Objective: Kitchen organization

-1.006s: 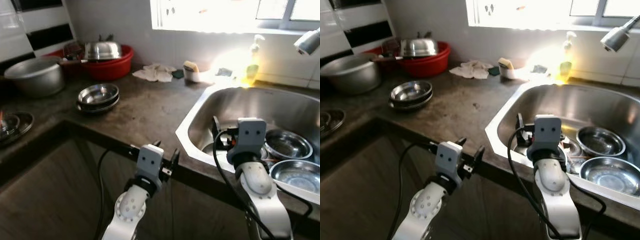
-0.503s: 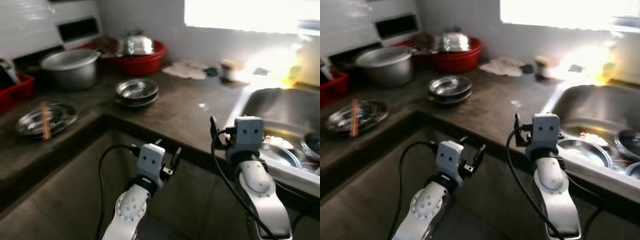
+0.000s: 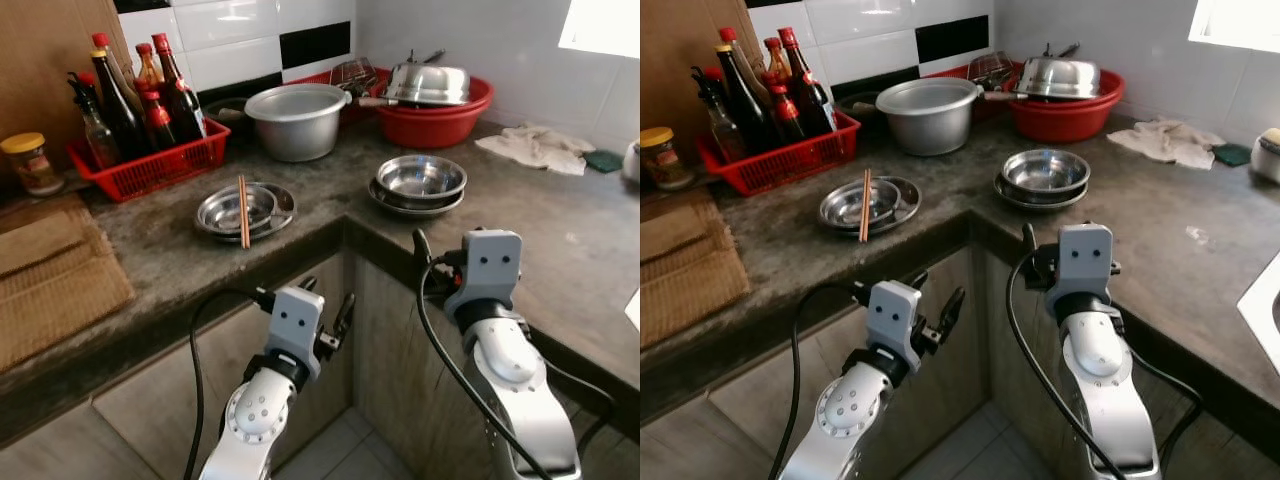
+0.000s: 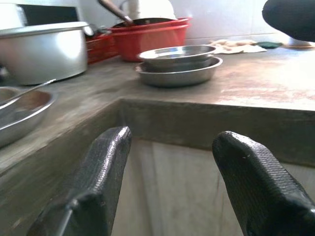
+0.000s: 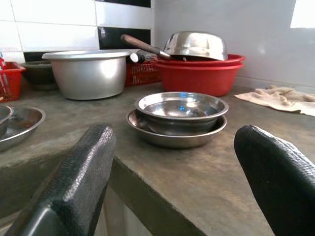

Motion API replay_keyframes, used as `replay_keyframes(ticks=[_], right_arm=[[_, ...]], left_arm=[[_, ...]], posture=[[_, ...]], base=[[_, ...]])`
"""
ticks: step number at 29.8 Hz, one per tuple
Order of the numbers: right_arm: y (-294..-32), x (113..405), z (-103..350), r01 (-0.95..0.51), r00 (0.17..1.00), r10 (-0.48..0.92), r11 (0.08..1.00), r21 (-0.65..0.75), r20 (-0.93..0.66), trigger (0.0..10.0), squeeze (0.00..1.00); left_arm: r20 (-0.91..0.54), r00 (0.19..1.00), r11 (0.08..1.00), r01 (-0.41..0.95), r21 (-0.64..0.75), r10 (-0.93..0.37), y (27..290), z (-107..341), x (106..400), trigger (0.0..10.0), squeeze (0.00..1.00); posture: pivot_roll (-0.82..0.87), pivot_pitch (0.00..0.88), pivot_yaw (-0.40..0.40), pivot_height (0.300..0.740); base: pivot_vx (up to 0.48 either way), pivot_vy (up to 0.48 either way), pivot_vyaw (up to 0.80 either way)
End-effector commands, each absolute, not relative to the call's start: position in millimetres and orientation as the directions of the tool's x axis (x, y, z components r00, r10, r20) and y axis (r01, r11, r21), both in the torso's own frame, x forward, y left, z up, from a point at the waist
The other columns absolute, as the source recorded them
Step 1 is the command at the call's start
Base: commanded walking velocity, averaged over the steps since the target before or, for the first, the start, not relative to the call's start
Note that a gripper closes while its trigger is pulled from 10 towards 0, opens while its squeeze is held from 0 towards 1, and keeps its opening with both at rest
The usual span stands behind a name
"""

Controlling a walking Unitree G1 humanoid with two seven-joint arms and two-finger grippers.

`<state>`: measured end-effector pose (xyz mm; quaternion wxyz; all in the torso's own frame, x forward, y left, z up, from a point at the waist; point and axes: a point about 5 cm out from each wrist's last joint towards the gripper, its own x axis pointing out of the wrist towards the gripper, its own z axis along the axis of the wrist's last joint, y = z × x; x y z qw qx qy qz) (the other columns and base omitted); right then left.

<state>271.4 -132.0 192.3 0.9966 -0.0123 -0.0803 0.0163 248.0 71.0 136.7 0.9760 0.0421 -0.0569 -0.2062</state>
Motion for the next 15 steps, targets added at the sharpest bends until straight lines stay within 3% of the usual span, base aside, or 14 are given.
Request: replay_keyframes(ticks=[1, 6, 15], right_arm=[[-136.4, 273.2, 193.0, -0.018, 0.988, 0.022, 0.999, -0.028, 0.153, 10.0, 0.00], [-136.7, 273.8, 193.1, -0.021, 0.988, 0.026, 0.999, -0.031, 0.152, 10.0, 0.00], [-137.6, 275.5, 195.0, -0.020, 0.987, 0.025, 0.999, -0.030, 0.160, 10.0, 0.00]], left_arm=[[0.092, 0.905, 0.907, 0.406, 0.113, -0.416, 68.2, 137.8, 248.1, 10.0, 0.00], [0.092, 0.904, 0.907, 0.407, 0.110, -0.417, 67.5, 137.7, 248.0, 10.0, 0.00], [0.092, 0.904, 0.907, 0.409, 0.105, -0.418, 67.1, 137.6, 247.9, 10.0, 0.00]], posture=[[0.11, 0.000, -0.005, 0.740], [0.11, 0.000, -0.005, 0.740], [0.11, 0.000, -0.007, 0.740]], base=[[0.000, 0.000, 0.00], [0.000, 0.000, 0.00], [0.293, 0.000, 0.00]])
